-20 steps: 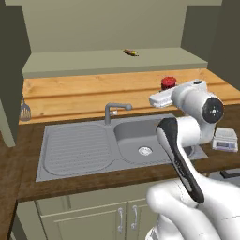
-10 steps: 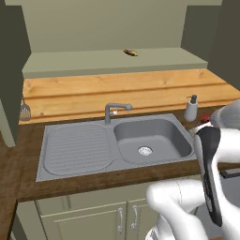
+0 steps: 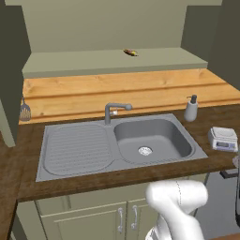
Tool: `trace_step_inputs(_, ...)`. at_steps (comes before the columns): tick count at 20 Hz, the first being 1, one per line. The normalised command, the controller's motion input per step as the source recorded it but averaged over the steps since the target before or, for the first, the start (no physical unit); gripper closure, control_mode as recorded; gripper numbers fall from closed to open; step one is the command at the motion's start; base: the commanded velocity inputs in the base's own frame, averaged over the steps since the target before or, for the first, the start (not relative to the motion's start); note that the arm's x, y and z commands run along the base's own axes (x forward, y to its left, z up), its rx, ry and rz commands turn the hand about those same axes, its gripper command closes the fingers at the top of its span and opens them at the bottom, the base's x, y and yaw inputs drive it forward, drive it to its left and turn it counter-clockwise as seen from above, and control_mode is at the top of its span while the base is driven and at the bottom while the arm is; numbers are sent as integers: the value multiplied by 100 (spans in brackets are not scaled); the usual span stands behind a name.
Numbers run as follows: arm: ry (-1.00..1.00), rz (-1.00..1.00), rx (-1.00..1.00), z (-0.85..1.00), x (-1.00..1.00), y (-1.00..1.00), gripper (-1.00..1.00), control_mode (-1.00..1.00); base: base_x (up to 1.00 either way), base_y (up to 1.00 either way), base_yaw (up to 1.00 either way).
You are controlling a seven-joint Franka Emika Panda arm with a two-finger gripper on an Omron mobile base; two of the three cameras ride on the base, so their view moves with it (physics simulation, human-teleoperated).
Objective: Pick the yogurt and place it on the digital scale for weighing, and close the cabinet.
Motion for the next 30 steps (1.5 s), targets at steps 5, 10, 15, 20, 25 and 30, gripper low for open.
trace_step_inputs(5,-1,0,19,-42,-40,-100,100,-100,0,0,0)
trace_step_inputs(10,0,8,28,-4,32,-99,100,-100,0,0,0)
trace_step_inputs(15,-4,30,35,1,98,-76,100,-100,0,0,0)
trace_step_inputs(20,-28,33,38,0,85,-53,100,-100,0,0,0)
trace_step_inputs(25,-19,20,11,-7,50,-28,100,-100,0,0,0)
trace_step_inputs(30,-19,5,0,-17,32,0,100,-100,0,0,0)
